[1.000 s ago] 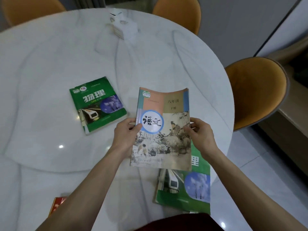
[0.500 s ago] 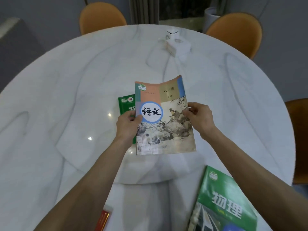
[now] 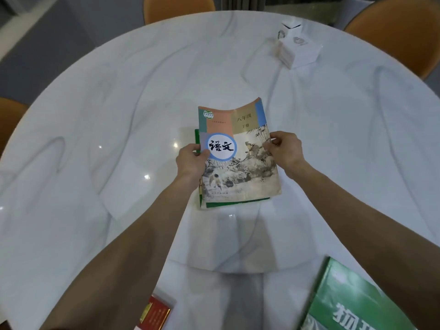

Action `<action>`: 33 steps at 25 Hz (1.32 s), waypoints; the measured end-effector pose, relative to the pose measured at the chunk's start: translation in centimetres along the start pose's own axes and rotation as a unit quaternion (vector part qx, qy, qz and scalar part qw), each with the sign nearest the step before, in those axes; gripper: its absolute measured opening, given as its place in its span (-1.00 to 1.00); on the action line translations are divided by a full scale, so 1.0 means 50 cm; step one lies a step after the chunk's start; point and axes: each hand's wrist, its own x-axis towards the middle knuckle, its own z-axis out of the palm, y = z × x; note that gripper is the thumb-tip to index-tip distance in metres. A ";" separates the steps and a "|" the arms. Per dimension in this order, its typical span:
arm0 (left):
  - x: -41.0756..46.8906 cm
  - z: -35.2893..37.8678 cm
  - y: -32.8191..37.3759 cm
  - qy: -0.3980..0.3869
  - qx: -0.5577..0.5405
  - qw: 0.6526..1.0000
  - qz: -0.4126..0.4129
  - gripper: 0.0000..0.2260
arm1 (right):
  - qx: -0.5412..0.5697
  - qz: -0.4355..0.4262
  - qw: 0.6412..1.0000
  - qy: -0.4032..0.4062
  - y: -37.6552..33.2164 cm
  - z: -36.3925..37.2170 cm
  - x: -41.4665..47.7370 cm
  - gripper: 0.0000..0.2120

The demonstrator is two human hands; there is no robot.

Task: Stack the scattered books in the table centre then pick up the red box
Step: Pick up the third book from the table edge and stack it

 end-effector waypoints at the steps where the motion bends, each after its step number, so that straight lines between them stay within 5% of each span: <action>1: 0.010 0.003 -0.007 0.003 0.008 1.000 -0.003 -0.77 | -0.007 0.000 1.000 -0.004 0.007 0.013 0.008 -0.80; 15: 0.056 0.042 -0.109 0.029 0.243 0.967 0.073 -0.81 | -0.099 0.019 0.995 -0.016 0.083 0.088 0.047 -0.81; 33: 0.044 0.037 -0.110 -0.010 0.342 0.937 0.071 -0.75 | -0.170 0.050 0.983 -0.057 0.086 0.104 0.069 -0.77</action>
